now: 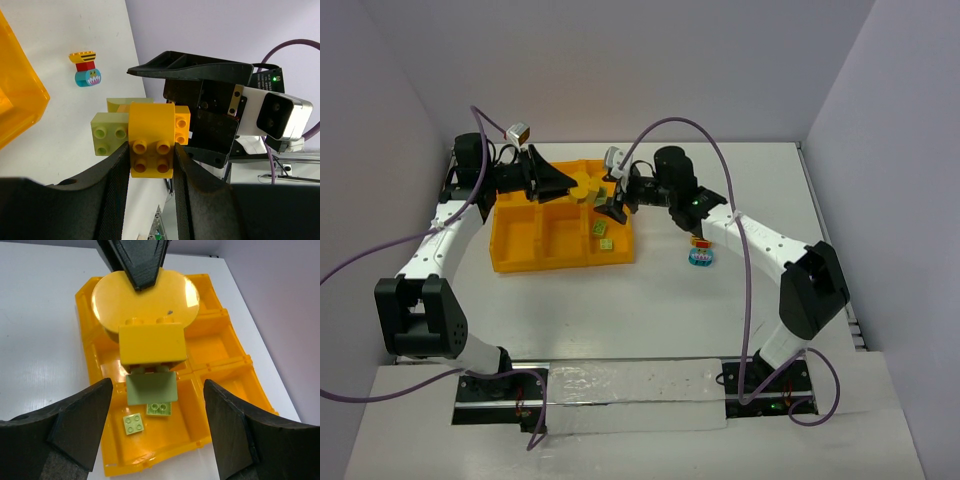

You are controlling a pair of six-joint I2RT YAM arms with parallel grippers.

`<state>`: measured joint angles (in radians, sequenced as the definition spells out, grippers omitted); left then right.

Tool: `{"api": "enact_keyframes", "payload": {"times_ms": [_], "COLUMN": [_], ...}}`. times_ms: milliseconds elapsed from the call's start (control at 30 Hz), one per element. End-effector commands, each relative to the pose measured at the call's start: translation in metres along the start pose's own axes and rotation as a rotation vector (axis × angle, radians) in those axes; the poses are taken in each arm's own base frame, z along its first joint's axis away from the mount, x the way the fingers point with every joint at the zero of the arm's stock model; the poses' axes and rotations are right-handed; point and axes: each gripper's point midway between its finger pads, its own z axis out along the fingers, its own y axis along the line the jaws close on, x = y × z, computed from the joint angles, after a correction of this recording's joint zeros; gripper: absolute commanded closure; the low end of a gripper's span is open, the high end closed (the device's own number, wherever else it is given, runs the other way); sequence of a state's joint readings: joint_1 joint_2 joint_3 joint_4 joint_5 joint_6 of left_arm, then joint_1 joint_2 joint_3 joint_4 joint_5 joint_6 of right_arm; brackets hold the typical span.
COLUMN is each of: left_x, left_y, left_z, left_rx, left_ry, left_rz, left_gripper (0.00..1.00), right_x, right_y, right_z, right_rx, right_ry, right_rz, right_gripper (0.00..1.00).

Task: Sort the legos into containers by color

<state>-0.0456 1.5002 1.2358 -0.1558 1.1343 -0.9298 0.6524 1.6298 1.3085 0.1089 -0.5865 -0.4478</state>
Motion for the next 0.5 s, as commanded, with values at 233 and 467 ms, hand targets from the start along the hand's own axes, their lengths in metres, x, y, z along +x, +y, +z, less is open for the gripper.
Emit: {"api": "enact_keyframes", "payload": {"times_ms": [233,467], "left_x": [-0.001,-0.004], "left_y": [-0.015,-0.015], "left_z": [-0.006,-0.008], "left_rx": [0.037,0.034], "left_ry": [-0.005,-0.018], "left_rz": [0.075,0.078], "left_gripper": [1.00,1.00], "right_x": [-0.024,-0.014], "right_y": [-0.010,-0.006], "right_z": [0.008,0.005], "right_rx": [0.020,0.025], "right_ry": [-0.068,-0.051], "right_rz": [-0.041,-0.028], "right_gripper": [0.47,0.56]}}
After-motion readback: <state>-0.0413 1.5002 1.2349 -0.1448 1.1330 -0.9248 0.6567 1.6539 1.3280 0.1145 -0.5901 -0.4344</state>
